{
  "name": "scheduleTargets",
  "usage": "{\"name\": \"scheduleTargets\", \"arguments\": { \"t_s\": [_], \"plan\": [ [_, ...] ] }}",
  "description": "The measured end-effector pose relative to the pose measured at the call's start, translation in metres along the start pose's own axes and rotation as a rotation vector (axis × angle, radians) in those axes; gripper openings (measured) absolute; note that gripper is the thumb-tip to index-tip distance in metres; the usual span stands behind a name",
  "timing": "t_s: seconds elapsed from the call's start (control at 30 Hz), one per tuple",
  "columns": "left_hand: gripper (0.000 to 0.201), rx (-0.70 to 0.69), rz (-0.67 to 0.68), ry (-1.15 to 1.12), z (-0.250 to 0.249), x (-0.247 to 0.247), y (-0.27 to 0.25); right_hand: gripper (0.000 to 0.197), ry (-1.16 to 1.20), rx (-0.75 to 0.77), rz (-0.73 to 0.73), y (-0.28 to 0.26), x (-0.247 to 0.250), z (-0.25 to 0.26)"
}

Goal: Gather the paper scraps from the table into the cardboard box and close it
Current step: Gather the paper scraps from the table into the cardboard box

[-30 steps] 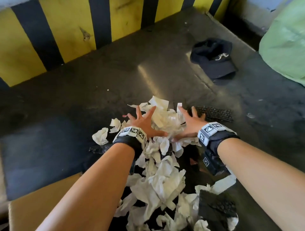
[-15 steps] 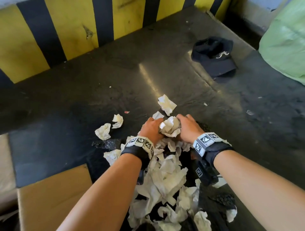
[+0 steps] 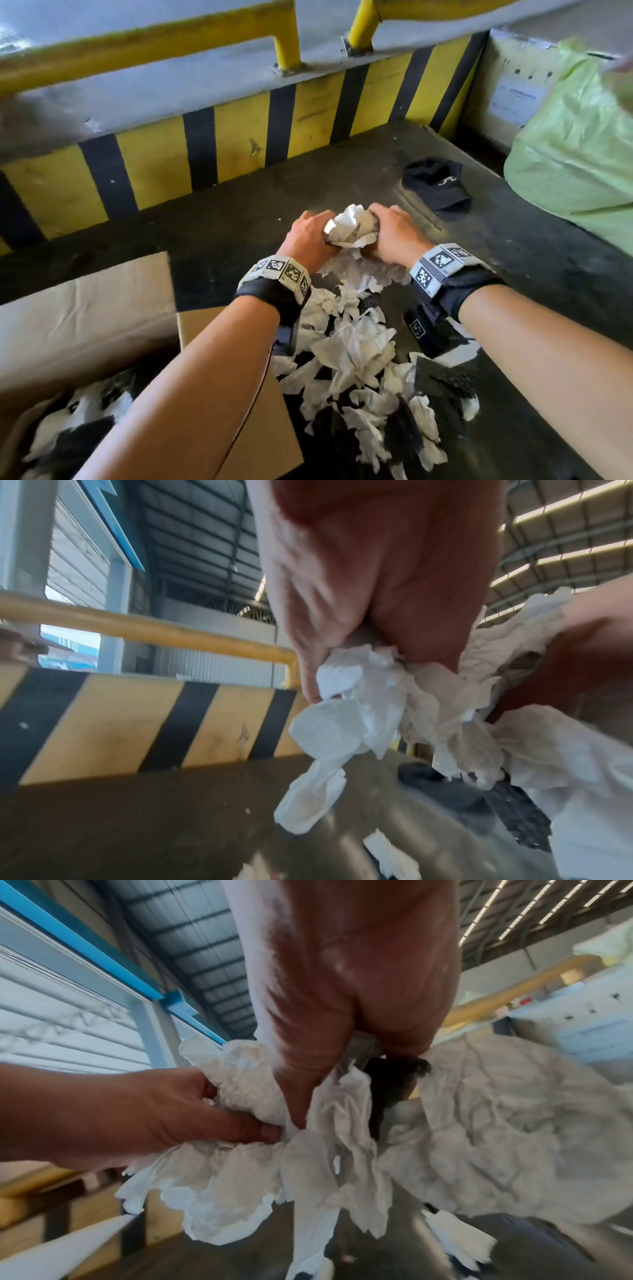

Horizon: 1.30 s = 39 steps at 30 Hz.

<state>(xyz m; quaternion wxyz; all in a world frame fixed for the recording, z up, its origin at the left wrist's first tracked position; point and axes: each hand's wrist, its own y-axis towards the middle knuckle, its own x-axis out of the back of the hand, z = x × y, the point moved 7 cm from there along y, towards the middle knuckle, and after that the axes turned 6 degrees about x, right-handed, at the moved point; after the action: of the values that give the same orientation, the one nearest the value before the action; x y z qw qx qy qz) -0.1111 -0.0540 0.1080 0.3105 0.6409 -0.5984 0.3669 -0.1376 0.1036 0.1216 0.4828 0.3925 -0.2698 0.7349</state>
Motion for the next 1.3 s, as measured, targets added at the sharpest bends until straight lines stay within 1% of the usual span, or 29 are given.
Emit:
{"name": "scheduleTargets", "arguments": {
  "t_s": [0.13,0.27,0.33,0.4,0.47,0.57,0.67,0.73,0.8,0.87,0.9,0.93,0.97,1.0,1.03,1.07,1.1,1.17,1.2,1.27,1.3],
  "plan": [
    [0.034,0.002,-0.058,0.003,0.017,0.068,-0.054,0.040,-0.019,0.089,-0.032,-0.022,0.004,0.071],
    [0.037,0.063,-0.113,0.025,0.064,0.129,-0.121,0.037,0.014,0.188,0.009,-0.046,-0.021,0.156],
    [0.038,0.099,-0.157,0.029,0.092,0.159,-0.157,0.035,0.040,0.236,0.034,-0.056,-0.042,0.201],
    [0.034,0.134,-0.210,0.042,0.122,0.187,-0.194,0.030,0.074,0.281,0.062,-0.069,-0.067,0.245],
    [0.032,0.175,-0.240,0.051,0.155,0.208,-0.231,0.030,0.108,0.316,0.104,-0.082,-0.095,0.286],
    [0.034,0.241,-0.260,0.051,0.203,0.226,-0.279,0.040,0.146,0.340,0.191,-0.103,-0.142,0.336],
    [0.040,0.322,-0.254,0.045,0.254,0.224,-0.313,0.055,0.138,0.333,0.281,-0.119,-0.193,0.367],
    [0.040,0.368,-0.236,0.003,0.283,0.217,-0.328,0.060,0.106,0.313,0.331,-0.125,-0.227,0.376],
    [0.042,0.409,-0.202,0.012,0.306,0.204,-0.336,0.071,0.067,0.278,0.385,-0.127,-0.260,0.374],
    [0.044,0.469,-0.087,0.094,0.328,0.181,-0.337,0.089,-0.021,0.256,0.473,-0.130,-0.289,0.368],
    [0.052,0.520,-0.003,0.126,0.337,0.170,-0.338,0.102,-0.103,0.251,0.532,-0.131,-0.301,0.362],
    [0.066,0.581,0.091,0.135,0.353,0.154,-0.339,0.119,-0.192,0.251,0.606,-0.130,-0.313,0.355],
    [0.087,0.650,0.188,0.163,0.366,0.140,-0.340,0.135,-0.271,0.242,0.690,-0.131,-0.320,0.348],
    [0.107,0.681,0.270,0.182,0.378,0.127,-0.340,0.146,-0.316,0.234,0.764,-0.129,-0.329,0.341],
    [0.123,0.692,0.342,0.217,0.384,0.118,-0.340,0.151,-0.345,0.220,0.827,-0.126,-0.335,0.335],
    [0.131,0.689,0.386,0.244,0.391,0.111,-0.338,0.154,-0.358,0.209,0.878,-0.122,-0.341,0.329],
    [0.131,0.675,0.413,0.289,0.395,0.108,-0.335,0.154,-0.372,0.197,0.912,-0.119,-0.344,0.327],
    [0.126,0.624,0.403,0.356,0.407,0.099,-0.330,0.152,-0.379,0.184,0.939,-0.109,-0.361,0.318],
    [0.127,0.619,0.393,0.370,0.415,0.095,-0.330,0.150,-0.377,0.181,0.939,-0.107,-0.370,0.314],
    [0.127,0.675,0.396,0.337,0.431,0.077,-0.338,0.150,-0.384,0.173,0.934,-0.107,-0.394,0.303],
    [0.128,0.736,0.403,0.285,0.437,0.068,-0.344,0.150,-0.386,0.152,0.942,-0.108,-0.404,0.296]
  ]
}}
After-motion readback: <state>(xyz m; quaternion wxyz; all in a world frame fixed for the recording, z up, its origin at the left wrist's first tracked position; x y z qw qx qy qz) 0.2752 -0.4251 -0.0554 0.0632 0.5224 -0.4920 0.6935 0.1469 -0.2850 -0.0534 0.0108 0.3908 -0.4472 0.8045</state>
